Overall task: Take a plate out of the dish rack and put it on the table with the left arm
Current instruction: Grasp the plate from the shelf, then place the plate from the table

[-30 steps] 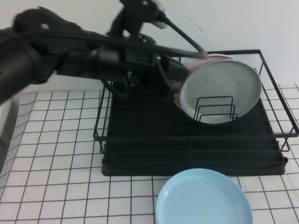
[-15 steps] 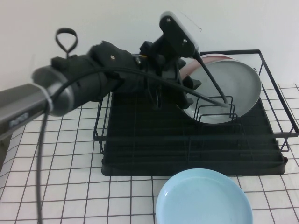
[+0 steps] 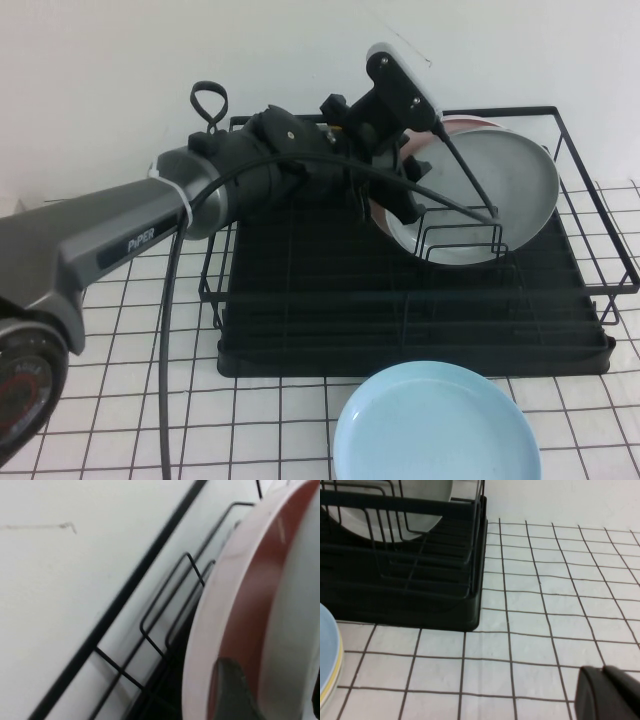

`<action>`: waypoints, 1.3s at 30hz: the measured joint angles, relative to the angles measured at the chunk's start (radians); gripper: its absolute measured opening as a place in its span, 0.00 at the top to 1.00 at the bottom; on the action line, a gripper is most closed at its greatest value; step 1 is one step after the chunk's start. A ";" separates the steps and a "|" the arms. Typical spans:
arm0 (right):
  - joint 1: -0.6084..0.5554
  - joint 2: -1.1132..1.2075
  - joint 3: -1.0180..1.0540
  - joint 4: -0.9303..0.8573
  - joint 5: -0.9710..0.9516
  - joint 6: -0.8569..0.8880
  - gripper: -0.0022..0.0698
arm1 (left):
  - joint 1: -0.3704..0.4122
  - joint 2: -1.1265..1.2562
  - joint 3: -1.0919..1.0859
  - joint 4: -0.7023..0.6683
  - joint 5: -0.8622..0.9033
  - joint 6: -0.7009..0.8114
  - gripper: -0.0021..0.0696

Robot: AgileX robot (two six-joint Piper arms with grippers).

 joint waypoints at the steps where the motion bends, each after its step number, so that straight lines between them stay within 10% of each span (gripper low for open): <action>1: 0.000 0.000 0.000 0.000 0.000 0.000 0.98 | 0.000 0.004 -0.009 -0.002 -0.004 0.000 0.52; 15: 0.000 0.000 0.000 0.000 0.000 0.000 0.98 | -0.002 0.051 -0.046 -0.009 -0.016 0.109 0.90; 25: 0.000 0.000 0.000 0.000 0.000 0.000 0.98 | -0.020 -0.020 -0.047 -0.009 -0.016 0.109 0.92; 39: 0.000 0.000 0.000 0.000 0.000 0.000 0.98 | -0.031 -0.381 -0.049 0.211 0.351 -0.496 0.93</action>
